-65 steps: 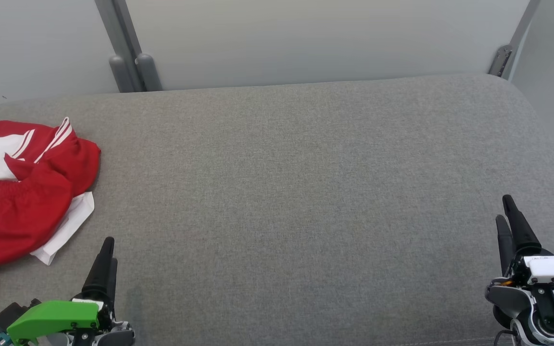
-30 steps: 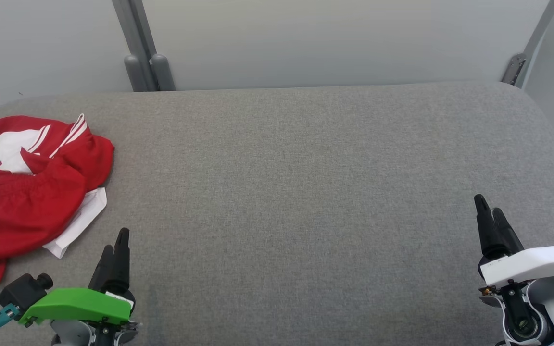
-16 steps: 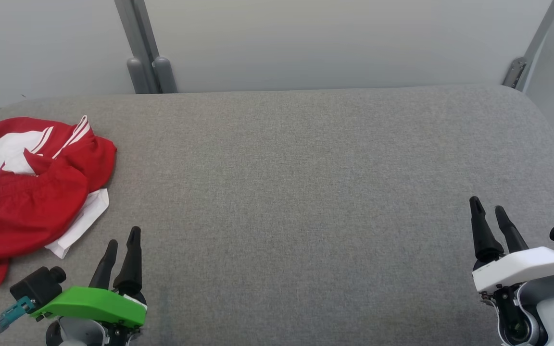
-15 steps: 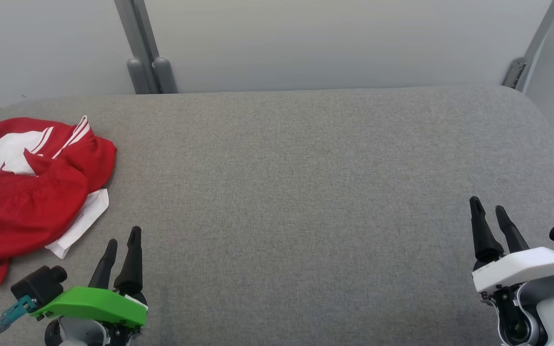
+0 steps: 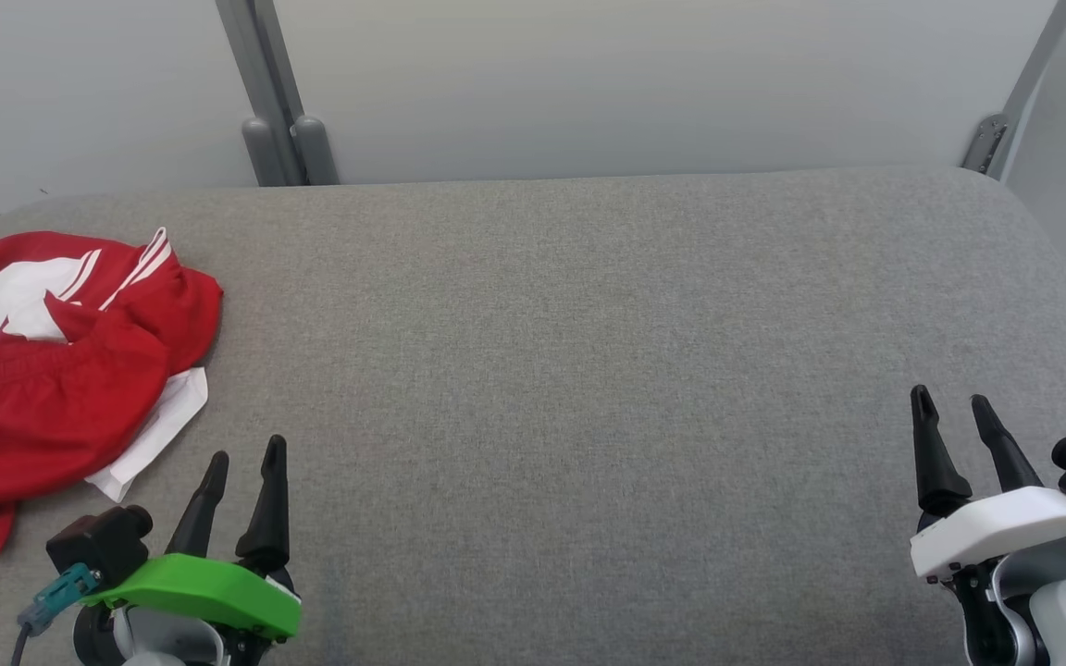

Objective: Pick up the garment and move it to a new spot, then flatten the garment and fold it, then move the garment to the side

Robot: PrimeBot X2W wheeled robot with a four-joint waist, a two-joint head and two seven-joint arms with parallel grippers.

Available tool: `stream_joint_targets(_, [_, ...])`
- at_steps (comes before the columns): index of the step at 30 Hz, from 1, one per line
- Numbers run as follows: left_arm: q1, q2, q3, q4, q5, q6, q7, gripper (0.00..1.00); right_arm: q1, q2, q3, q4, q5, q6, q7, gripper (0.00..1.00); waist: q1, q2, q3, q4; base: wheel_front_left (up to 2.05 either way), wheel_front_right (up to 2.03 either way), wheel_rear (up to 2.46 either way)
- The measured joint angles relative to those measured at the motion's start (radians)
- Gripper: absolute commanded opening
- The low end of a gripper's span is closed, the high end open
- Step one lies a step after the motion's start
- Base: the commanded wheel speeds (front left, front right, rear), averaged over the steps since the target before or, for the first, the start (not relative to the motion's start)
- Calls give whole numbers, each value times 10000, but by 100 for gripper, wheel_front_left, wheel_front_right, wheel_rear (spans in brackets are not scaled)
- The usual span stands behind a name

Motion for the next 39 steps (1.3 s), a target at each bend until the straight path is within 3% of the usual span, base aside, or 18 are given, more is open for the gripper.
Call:
stream_joint_targets(24, [18, -4, -136, 15, 3250, -100, -692, 100, 59, -280, 73, -50, -3037, -261, -696, 100, 0, 0, -24, 6, 0, 0, 0])
stream_joint_targets(39, [20, -29, 38, 174, 3534, -182, -731, 100, 153, -173, -205, -56, -3243, -238, -786, 100, 0, 0, 42, -35, 0, 0, 0])
